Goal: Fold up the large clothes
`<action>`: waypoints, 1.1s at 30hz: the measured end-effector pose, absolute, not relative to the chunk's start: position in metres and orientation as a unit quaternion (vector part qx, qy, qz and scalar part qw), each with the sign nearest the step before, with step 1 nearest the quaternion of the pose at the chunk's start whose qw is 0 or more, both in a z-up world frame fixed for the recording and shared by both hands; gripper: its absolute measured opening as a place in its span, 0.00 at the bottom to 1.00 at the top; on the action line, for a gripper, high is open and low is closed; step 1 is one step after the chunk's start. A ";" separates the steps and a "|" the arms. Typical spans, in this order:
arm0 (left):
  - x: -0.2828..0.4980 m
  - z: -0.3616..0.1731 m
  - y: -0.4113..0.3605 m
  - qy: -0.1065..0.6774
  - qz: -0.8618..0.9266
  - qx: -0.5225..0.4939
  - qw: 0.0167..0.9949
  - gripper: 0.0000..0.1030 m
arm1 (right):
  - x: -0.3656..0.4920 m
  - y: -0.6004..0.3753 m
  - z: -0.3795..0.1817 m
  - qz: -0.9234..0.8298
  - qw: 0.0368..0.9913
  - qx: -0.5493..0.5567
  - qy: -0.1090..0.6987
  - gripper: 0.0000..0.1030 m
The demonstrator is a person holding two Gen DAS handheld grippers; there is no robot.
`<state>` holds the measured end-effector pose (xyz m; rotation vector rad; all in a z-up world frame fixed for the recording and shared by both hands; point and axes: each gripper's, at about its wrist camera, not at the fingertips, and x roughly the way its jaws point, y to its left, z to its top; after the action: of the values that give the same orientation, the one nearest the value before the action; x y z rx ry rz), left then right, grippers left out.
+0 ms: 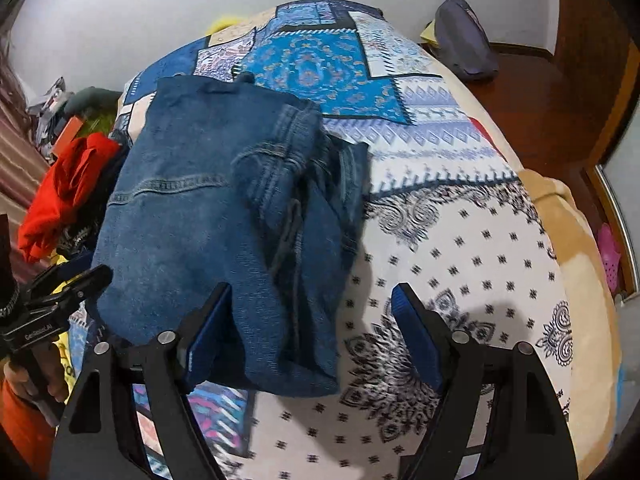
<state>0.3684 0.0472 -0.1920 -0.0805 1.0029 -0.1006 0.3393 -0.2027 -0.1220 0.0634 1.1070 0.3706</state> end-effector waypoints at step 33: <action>0.433 -0.187 0.084 0.518 -0.099 -0.147 0.837 0.78 | 0.394 -0.160 -0.119 0.213 0.810 -0.011 0.546 0.76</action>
<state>0.4326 0.0841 -0.1871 -0.3108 1.0957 -0.2091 0.3939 -0.1596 -0.1188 -0.0232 1.1672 0.4557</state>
